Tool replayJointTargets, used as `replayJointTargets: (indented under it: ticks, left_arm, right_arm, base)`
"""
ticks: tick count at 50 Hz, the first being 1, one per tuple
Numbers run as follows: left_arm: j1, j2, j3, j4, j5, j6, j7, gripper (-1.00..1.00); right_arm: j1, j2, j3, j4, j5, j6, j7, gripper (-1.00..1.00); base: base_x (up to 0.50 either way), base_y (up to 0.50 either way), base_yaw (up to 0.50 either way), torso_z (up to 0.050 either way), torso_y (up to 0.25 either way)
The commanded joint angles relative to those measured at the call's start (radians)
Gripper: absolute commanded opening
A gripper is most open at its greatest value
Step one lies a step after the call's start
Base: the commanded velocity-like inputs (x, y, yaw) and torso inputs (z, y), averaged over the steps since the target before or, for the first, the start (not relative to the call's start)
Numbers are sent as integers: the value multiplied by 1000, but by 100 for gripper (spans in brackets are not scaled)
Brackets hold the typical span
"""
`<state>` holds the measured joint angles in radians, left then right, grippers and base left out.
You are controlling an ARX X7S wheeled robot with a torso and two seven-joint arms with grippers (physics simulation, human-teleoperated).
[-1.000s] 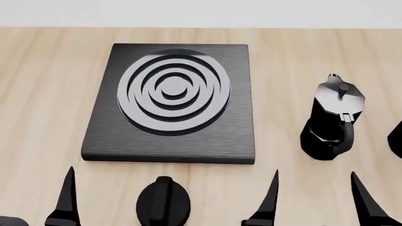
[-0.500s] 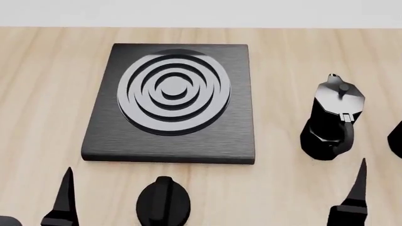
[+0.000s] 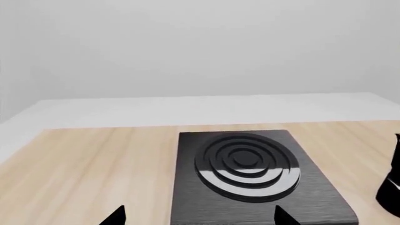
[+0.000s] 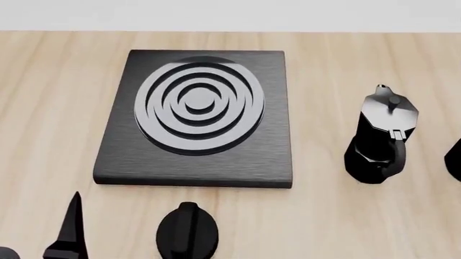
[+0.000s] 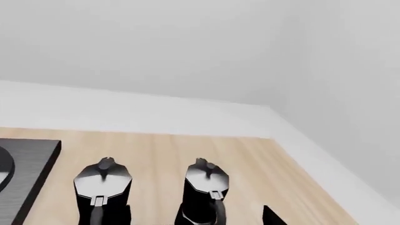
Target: Put the right moka pot on the stove.
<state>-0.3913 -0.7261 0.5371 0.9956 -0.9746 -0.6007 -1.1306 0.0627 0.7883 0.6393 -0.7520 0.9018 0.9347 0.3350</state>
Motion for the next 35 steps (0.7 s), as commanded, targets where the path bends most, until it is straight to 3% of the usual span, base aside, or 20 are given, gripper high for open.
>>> replayJointTargets:
  ticks: [1,15,35]
  left_arm:
    - [8,-10,0,-7,7,17,4,100]
    - [7,-16,2,-14,9,27,5,100]
    - [-11,-13,17,-17,10,18,-2,100]
  right_arm:
    - [73,78,25,140,56,36,-37,100]
    - [234,121,-186,343,-16,-20,-82,100]
    - [372,92,-423,558,-159,-107,-129,100]
  base:
    - [0,0,0,0,0]
    - [0,0,0,0,0]
    - [0,0,0,0,0]
